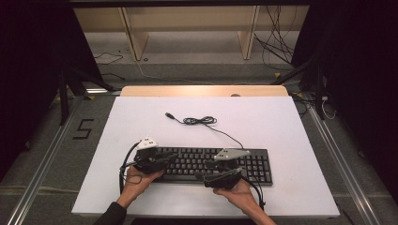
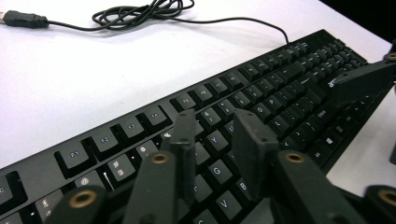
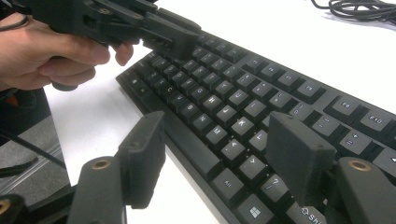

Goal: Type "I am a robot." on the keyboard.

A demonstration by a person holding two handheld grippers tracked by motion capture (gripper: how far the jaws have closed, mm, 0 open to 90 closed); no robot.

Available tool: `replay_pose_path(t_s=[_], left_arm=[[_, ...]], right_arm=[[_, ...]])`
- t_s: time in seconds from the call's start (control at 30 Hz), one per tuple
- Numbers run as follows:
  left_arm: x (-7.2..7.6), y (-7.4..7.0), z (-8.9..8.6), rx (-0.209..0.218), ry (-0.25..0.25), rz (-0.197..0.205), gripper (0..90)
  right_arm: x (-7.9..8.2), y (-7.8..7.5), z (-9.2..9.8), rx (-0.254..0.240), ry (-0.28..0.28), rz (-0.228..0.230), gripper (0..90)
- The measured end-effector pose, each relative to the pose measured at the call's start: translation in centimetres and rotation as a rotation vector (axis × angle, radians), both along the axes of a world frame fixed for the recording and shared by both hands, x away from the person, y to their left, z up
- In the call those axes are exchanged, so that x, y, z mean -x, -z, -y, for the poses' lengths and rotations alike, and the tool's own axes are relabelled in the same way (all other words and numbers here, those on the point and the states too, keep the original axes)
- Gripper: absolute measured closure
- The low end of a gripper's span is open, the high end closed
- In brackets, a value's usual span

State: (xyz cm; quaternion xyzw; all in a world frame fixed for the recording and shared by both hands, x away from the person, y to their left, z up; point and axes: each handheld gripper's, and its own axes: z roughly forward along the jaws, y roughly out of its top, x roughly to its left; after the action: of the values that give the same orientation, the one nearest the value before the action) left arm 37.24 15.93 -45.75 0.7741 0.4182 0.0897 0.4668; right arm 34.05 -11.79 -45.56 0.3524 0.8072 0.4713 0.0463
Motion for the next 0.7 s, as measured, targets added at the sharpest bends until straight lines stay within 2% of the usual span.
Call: replay_pose_path(t_s=[0.47,0.7], left_arm=[[1.1,-0.6,-1.4,0.023,-0.019,0.015,48.4],[1.8,-0.8,-2.4,0.06,-0.03,0.026,40.1]], right_arm=[[0.0,-0.2,0.1,-0.006,0.005,0.008,38.3],[0.0,-0.2,0.2,-0.008,0.007,0.013,38.1]])
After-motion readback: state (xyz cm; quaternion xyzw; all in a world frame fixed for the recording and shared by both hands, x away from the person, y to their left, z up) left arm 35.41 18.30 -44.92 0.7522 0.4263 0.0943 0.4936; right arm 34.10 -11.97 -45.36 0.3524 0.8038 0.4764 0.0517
